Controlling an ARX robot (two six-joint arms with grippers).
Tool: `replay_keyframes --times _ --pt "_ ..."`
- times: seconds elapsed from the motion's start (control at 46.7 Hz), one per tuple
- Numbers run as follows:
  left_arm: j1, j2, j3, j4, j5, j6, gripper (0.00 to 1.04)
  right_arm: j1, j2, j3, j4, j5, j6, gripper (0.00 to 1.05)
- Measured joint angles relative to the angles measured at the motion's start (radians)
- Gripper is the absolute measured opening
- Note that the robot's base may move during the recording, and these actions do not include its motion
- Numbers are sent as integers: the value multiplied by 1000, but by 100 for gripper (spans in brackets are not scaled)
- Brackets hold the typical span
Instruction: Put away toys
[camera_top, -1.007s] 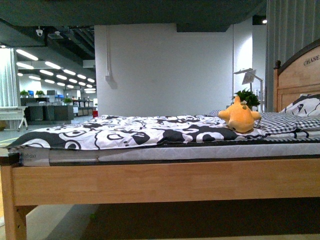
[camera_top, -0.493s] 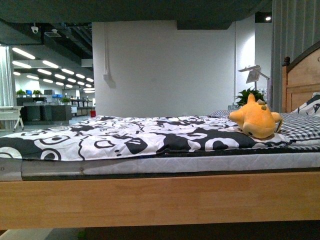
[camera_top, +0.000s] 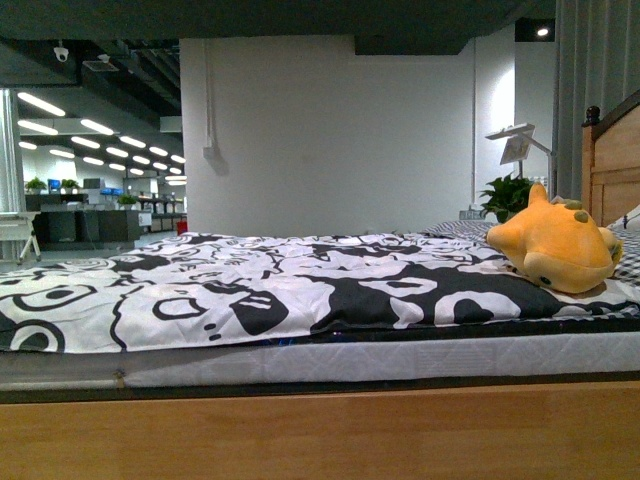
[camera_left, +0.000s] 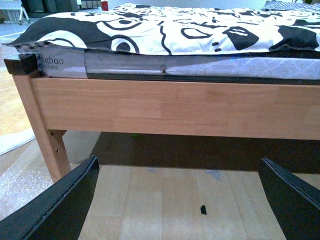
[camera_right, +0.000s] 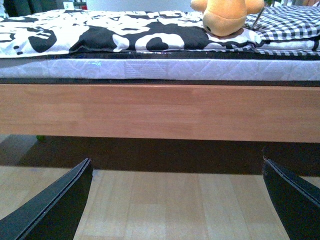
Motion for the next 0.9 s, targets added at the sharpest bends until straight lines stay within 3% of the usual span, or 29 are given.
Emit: replay_keyframes --times 0.899 --pt "0 0 0 0 -3 0 99 0 0 0 0 -3 0 104"
